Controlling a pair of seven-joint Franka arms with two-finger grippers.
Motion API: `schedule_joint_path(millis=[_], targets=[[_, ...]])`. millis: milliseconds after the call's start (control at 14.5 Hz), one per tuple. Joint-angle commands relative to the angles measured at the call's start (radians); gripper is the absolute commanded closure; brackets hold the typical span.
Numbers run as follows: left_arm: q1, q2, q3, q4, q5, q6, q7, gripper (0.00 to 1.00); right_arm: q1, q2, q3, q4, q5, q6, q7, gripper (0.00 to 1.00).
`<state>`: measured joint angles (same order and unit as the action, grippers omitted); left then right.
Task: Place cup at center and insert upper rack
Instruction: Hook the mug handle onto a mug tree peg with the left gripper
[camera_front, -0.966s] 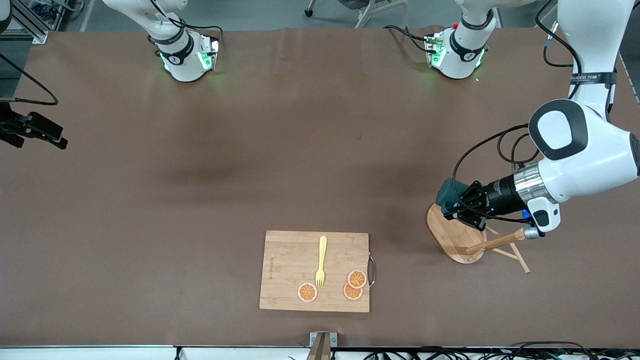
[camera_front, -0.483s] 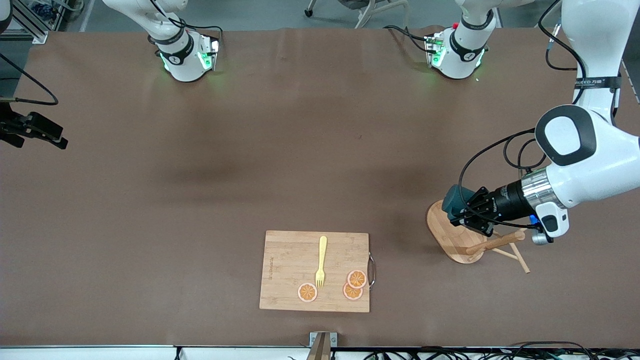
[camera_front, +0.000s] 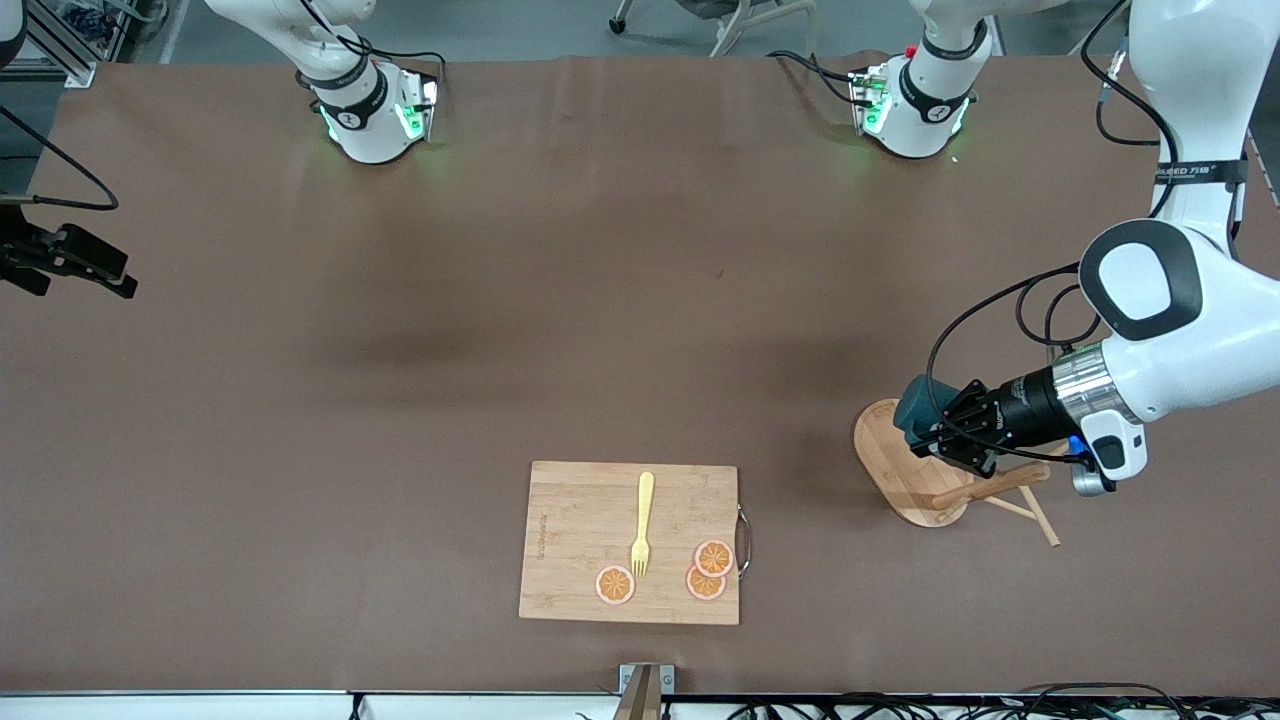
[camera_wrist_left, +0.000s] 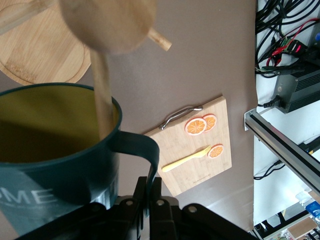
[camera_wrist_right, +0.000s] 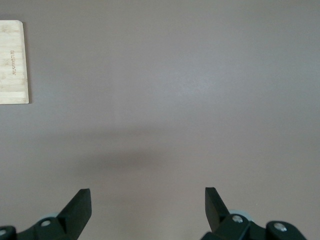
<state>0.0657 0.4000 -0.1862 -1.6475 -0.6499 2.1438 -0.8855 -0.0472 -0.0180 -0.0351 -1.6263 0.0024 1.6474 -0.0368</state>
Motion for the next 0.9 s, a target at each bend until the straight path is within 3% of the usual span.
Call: schedule_joint_path(millis=[0, 828], targets=[[0.014, 0.02, -0.002, 0.032, -0.014, -0.002, 0.017, 0.98, 0.007, -0.014, -0.002, -0.004, -0.007, -0.004, 0.0, 0.0], [0.049, 0.045, -0.002, 0.038, -0.013, -0.002, 0.048, 0.97, 0.006, -0.016, -0.003, -0.003, -0.01, -0.006, 0.006, 0.0]])
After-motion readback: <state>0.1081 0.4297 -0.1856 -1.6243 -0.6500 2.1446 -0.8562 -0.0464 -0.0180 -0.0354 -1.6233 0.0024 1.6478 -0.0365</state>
